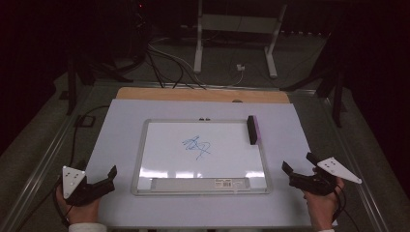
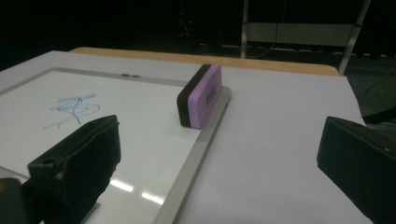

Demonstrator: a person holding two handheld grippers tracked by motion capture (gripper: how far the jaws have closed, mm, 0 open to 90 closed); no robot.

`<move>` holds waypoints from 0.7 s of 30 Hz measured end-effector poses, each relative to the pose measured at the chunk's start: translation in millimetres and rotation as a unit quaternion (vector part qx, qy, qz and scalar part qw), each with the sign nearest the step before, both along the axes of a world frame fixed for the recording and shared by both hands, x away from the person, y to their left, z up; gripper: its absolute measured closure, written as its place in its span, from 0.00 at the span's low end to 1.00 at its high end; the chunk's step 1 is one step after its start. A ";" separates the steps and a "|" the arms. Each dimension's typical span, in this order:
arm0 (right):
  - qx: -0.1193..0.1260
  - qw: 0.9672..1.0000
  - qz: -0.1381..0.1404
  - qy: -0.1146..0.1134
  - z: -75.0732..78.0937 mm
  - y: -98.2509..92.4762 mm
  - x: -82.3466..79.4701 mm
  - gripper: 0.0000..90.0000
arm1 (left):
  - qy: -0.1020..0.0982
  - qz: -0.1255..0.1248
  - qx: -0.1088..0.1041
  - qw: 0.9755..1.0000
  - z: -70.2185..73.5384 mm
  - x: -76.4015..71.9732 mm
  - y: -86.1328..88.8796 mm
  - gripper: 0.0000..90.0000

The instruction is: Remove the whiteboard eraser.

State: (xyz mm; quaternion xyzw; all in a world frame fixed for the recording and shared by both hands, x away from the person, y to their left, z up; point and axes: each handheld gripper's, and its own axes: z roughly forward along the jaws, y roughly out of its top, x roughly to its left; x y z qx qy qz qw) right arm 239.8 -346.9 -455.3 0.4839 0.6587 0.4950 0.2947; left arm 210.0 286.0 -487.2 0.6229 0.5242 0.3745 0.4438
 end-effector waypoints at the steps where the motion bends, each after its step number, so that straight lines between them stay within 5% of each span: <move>1: 0.000 1.000 0.000 0.000 0.0 0.0 0.0 0.00 | 0.000 0.000 0.000 1.000 -0.1 0.0 -0.1 0.01; 21: -0.012 0.999 0.026 0.014 38.7 16.7 40.9 0.00 | 0.008 0.004 0.008 1.000 -2.1 0.4 -3.0 0.01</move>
